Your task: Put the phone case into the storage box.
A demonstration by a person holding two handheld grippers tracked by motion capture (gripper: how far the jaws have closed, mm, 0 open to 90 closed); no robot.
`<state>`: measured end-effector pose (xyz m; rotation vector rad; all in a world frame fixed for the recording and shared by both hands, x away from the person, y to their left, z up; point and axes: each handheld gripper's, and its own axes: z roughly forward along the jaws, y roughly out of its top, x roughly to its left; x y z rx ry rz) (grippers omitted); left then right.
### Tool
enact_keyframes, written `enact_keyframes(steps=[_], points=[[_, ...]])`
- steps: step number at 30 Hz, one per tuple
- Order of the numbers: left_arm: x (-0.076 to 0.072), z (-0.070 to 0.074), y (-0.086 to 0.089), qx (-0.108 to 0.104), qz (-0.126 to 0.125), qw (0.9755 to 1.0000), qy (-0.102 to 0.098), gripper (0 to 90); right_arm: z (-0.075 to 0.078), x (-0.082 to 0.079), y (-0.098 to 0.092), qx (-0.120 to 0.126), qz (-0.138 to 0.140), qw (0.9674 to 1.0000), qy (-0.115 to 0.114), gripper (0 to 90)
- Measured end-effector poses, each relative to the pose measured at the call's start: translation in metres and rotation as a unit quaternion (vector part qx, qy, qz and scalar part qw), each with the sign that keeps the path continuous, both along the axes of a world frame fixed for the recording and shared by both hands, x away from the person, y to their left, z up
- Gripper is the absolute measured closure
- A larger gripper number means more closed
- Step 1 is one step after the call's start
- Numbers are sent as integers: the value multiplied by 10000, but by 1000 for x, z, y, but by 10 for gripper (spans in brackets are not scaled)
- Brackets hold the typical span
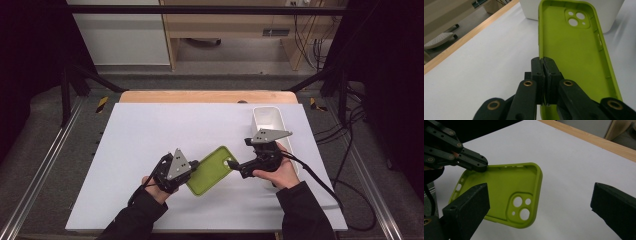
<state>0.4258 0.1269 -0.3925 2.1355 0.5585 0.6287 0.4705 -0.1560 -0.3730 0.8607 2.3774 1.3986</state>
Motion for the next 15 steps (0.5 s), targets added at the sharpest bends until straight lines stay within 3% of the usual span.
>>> enact_keyframes(steps=[15], points=[[-6, 3, -4, 15, -56, 9998, -196, 876, 1, 11, 12, -4, 121, 9996, 245, 78]])
